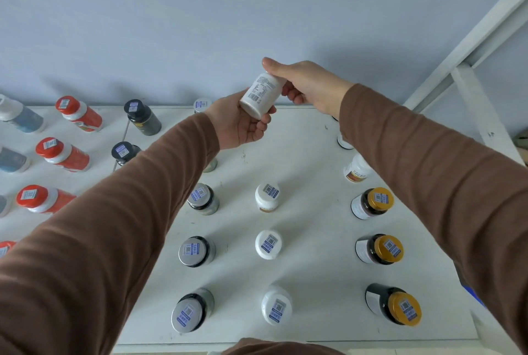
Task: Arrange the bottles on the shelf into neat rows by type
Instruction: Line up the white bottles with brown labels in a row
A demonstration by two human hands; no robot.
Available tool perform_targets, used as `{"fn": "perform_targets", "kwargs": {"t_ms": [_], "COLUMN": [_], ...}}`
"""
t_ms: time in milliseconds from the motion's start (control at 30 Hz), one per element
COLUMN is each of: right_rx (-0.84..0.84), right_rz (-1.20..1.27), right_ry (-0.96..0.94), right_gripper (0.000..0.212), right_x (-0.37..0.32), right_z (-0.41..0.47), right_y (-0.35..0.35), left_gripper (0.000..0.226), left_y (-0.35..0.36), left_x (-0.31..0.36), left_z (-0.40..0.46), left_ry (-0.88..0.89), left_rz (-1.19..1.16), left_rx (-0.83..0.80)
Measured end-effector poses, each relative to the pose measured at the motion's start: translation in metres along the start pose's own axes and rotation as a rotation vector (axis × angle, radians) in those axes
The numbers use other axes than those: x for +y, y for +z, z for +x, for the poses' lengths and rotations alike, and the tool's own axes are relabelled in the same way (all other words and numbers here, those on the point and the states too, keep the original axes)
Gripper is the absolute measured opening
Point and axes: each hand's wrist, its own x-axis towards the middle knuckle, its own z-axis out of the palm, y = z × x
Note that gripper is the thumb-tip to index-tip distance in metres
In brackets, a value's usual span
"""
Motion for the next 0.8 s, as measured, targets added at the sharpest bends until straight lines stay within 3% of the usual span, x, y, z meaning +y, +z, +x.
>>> {"fn": "perform_targets", "kwargs": {"t_ms": [100,200,300,367,467,567,800], "right_rx": [-0.031,-0.045,-0.053,-0.044,-0.059,-0.087,-0.128], "right_rz": [-0.031,-0.091,-0.316,-0.518,-0.678,-0.769,-0.848], "right_ry": [-0.066,-0.201,-0.344,-0.414,-0.456,-0.473,-0.435], "right_gripper": [0.047,0.030,0.028,0.032,0.036,0.038,0.051], "right_x": [0.006,0.013,0.023,0.032,0.047,0.059,0.067], "right_z": [-0.006,-0.015,-0.026,-0.033,-0.041,-0.045,-0.051], "right_y": [0.000,0.002,0.010,0.019,0.034,0.047,0.061], "left_gripper": [0.055,0.036,0.018,0.023,0.034,0.033,0.034], "left_y": [-0.005,-0.009,-0.015,-0.020,-0.023,-0.022,-0.013], "left_x": [-0.006,-0.017,-0.027,-0.032,-0.037,-0.039,-0.051], "left_z": [0.001,-0.002,-0.009,-0.012,-0.015,-0.023,-0.045], "left_ry": [0.086,0.177,0.196,0.178,0.222,0.289,0.307], "left_rz": [0.105,0.292,0.585,0.869,1.204,1.275,1.323], "left_rx": [0.087,0.129,0.110,0.142,0.337,0.455,0.502]}}
